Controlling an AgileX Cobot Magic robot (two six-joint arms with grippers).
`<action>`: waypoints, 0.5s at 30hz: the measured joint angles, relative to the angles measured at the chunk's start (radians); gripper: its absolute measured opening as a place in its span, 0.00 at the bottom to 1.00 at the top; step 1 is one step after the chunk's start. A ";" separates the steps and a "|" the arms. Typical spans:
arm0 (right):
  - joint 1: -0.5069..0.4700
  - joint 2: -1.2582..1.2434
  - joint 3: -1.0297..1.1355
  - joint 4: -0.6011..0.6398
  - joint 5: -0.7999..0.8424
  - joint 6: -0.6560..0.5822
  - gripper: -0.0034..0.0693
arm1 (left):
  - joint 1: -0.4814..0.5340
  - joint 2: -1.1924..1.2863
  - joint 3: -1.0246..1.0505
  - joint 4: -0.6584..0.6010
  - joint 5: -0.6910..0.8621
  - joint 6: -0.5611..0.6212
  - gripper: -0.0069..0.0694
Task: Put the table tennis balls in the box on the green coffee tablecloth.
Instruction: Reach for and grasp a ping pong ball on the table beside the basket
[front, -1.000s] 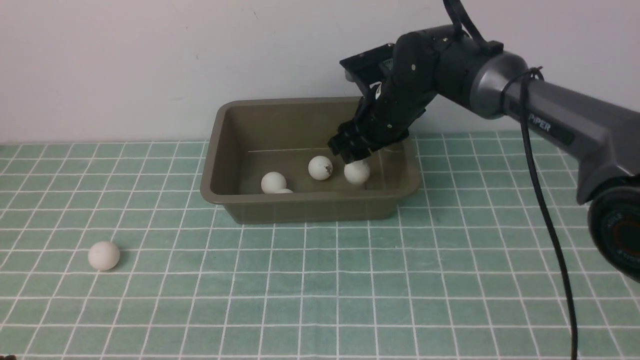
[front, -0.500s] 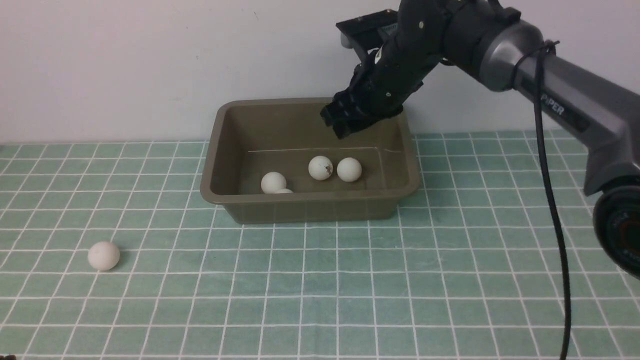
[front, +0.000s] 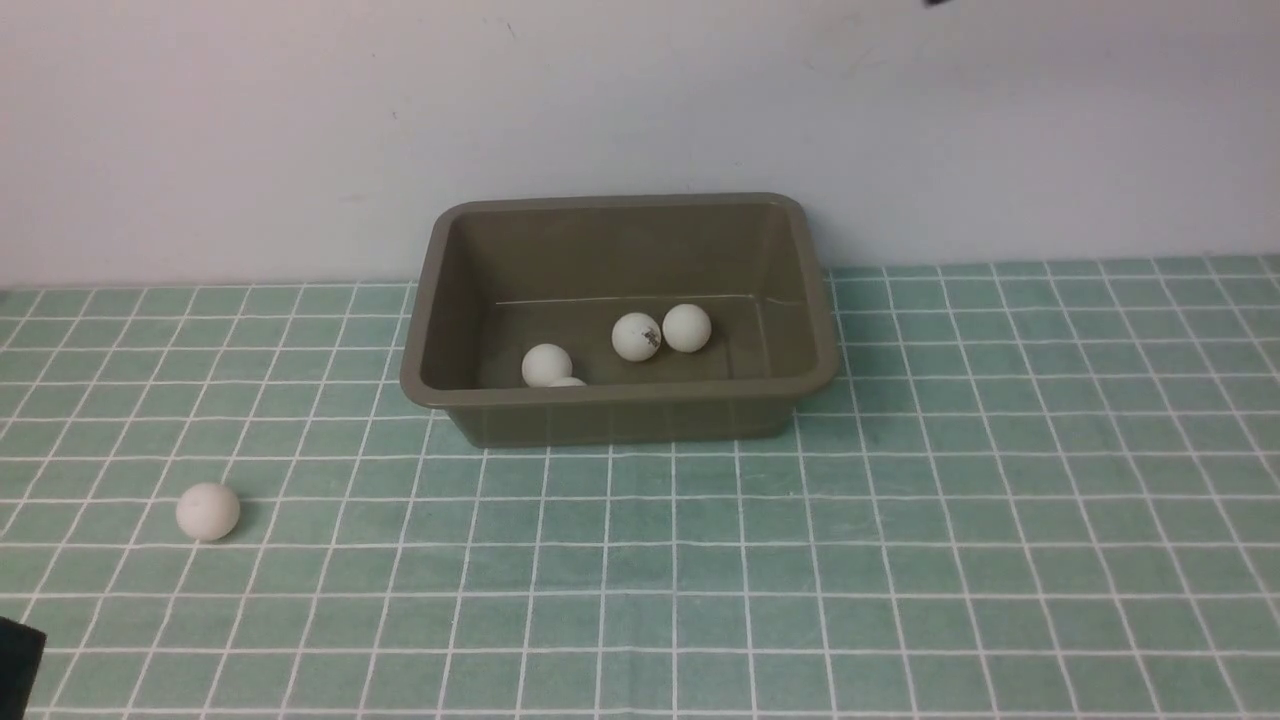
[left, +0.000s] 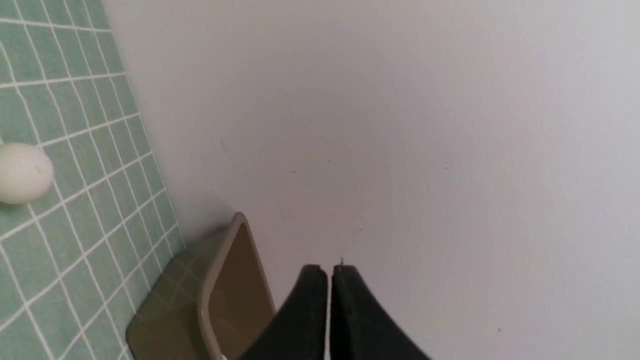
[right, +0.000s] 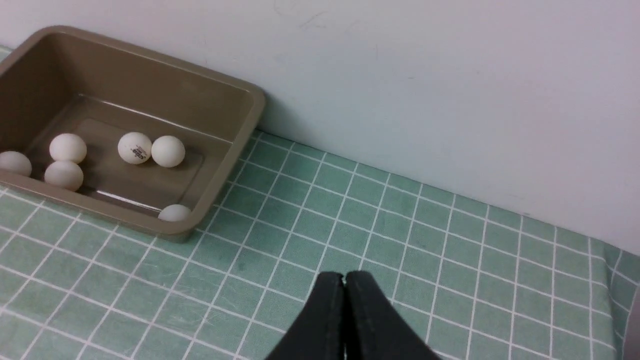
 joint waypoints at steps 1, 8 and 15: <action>0.000 -0.041 0.048 -0.002 -0.018 0.000 0.03 | 0.000 0.000 -0.008 0.006 0.004 0.015 0.09; 0.000 -0.224 0.274 -0.010 -0.016 0.010 0.03 | 0.000 0.000 -0.206 0.210 0.094 0.331 0.09; 0.000 -0.315 0.447 -0.010 0.033 0.025 0.03 | 0.000 0.114 -0.402 0.365 0.325 0.619 0.09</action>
